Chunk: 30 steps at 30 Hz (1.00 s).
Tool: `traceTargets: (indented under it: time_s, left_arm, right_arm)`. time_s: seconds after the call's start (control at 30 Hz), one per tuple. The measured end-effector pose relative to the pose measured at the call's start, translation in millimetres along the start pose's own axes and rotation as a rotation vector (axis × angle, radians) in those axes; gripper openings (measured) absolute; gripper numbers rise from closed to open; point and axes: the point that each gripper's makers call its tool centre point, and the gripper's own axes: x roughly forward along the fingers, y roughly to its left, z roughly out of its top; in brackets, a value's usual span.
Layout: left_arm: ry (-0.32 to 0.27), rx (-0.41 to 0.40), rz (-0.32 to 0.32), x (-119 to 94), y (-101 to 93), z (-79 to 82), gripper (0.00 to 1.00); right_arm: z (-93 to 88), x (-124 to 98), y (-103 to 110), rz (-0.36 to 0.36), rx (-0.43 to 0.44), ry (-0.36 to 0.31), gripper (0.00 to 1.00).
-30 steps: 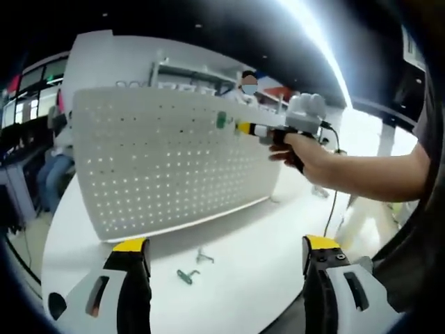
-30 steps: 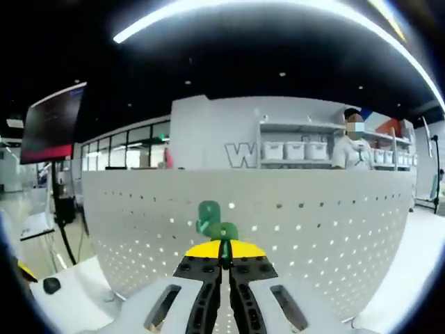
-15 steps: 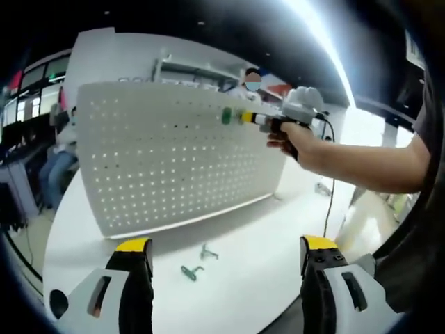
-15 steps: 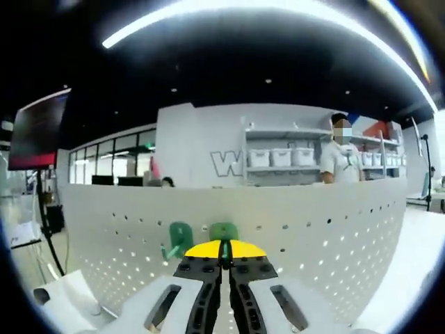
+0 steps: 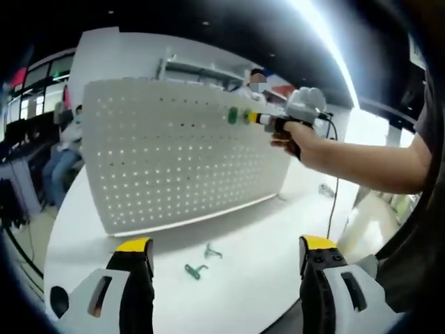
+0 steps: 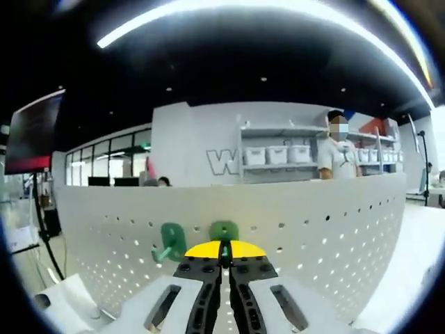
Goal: Insert the hook assembly into the mounting plate slot until the hook locks in place.
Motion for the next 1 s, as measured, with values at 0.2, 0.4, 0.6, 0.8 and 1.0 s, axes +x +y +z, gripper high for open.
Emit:
traceTargets:
  time_s: [0.2,0.4,0.6,0.8,1.0]
  left_arm:
    - [0.007,-0.008,0.004,-0.7,0.0,-5.4,0.87]
    - [0.012,-0.009,0.002,-0.3,-0.8,-7.5,0.87]
    - [0.011,-0.015,0.009,-2.1,0.8,-10.0,0.87]
    - [0.009,-0.015,0.008,-2.7,-0.3,-8.8,0.86]
    - [0.003,-0.009,0.009,-5.3,-0.5,-4.0,0.85]
  right_arm:
    - [-0.8,1.9,0.5,-0.007,-0.003,0.013,0.0]
    - [-2.8,2.4,-0.5,-0.024,-0.034,0.025,0.0]
    - [-4.4,2.1,-1.4,-0.017,-0.067,0.029,0.0]
    - [-5.3,4.0,-2.9,-0.03,-0.074,0.045,0.01]
    - [-5.1,4.7,-1.4,-0.028,-0.074,0.065,0.04]
